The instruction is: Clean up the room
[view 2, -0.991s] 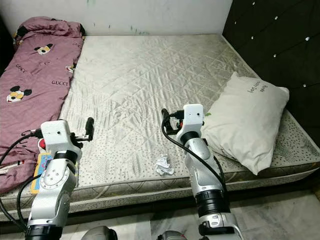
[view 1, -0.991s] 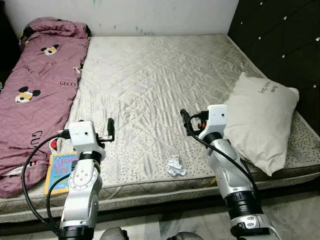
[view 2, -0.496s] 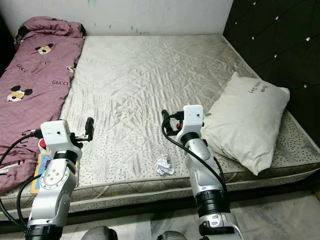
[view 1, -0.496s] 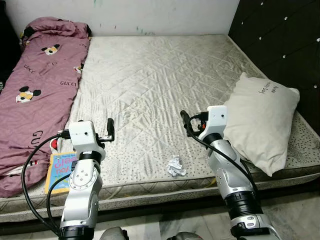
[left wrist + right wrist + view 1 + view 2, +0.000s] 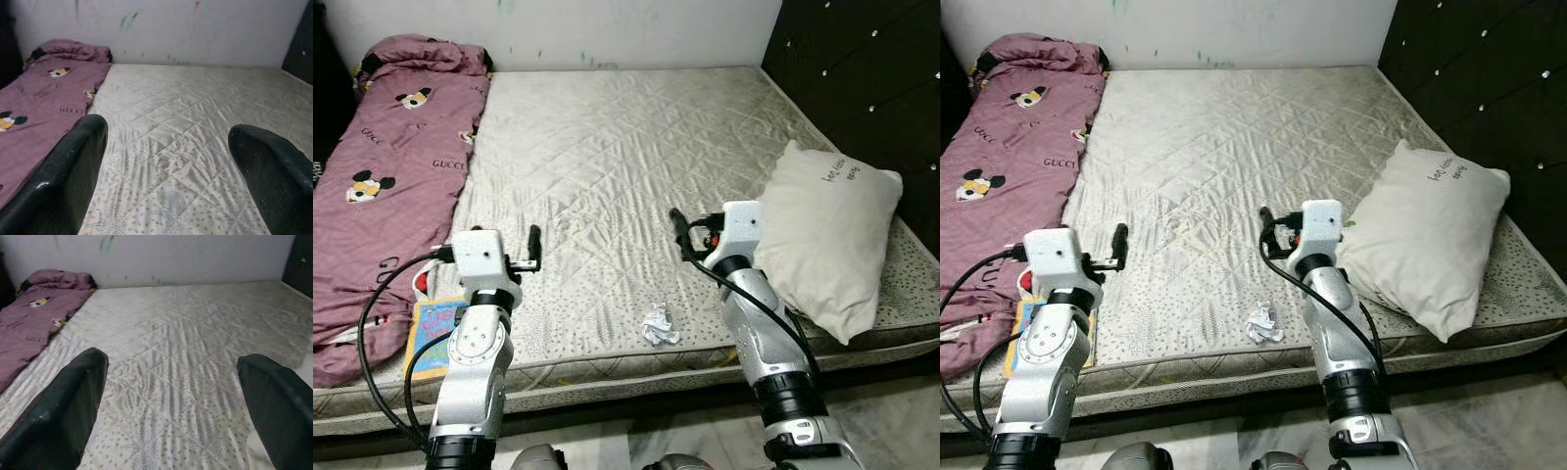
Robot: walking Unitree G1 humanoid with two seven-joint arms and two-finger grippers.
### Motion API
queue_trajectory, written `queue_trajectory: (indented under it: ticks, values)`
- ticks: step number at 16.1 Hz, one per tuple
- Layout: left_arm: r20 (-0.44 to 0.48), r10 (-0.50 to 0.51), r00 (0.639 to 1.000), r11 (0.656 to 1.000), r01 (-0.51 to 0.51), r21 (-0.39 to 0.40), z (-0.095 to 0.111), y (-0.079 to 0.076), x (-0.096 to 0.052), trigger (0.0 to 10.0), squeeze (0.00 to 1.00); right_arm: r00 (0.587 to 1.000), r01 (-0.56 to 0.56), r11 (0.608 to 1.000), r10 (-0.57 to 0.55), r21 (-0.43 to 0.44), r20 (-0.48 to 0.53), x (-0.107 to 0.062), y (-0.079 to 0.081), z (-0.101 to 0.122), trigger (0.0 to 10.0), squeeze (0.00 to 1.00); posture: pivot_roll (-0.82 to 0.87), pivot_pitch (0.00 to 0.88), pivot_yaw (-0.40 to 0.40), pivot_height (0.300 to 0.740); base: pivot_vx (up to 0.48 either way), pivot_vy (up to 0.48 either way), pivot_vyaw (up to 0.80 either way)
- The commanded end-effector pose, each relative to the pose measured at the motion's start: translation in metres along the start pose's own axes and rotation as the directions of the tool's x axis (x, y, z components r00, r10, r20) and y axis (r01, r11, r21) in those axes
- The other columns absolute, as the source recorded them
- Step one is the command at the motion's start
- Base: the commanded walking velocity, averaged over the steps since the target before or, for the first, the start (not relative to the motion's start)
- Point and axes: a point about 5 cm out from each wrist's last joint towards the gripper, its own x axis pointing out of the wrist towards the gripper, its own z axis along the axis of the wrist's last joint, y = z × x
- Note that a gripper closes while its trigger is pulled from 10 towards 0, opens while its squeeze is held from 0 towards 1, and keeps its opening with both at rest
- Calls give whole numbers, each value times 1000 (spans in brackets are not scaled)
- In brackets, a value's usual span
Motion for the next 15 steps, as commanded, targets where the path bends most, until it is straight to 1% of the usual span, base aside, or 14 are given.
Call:
queue_trajectory:
  ticks: [1,5,8,9,11,12,13,15]
  values:
    - [-11,-9,1000,1000,9,12,0,0,0,10000,0,1000,24,999,-24,25,1,-2,-3,1,10000,0,-115,0,3,740,0,0,0]
    - [-13,-3,1000,1000,3,24,-1,3,0,10000,0,1000,16,1000,-16,22,-13,0,0,-1,10000,0,-97,0,0,740,0,0,-800]
    - [-1,21,1000,999,-21,35,1,5,-2,10000,0,1000,16,1000,-16,24,-19,-1,1,-2,10000,0,-100,0,-4,740,0,0,-800]
    - [-2,31,1000,999,-31,35,1,6,-2,10000,0,1000,14,999,-14,31,-4,-1,0,-1,10000,0,-100,0,-4,740,0,0,0]
    - [8,59,998,998,-59,28,2,12,0,10000,0,1000,13,1000,-13,28,-4,-1,0,-1,10000,0,-99,0,-3,740,0,0,0]
    - [18,65,998,997,-66,40,4,13,1,10000,0,1000,7,1000,-7,25,-2,-2,1,-1,10000,0,-98,0,-3,740,0,0,0]
    - [12,72,997,997,-73,24,3,14,1,10000,0,1000,3,1000,-3,23,-1,-2,2,-1,10000,0,-98,0,-3,740,0,0,0]
    - [6,81,997,996,-81,30,1,14,2,10000,0,1000,-1,1000,1,22,-2,-1,2,-1,10000,0,-98,0,-3,731,0,0,0]
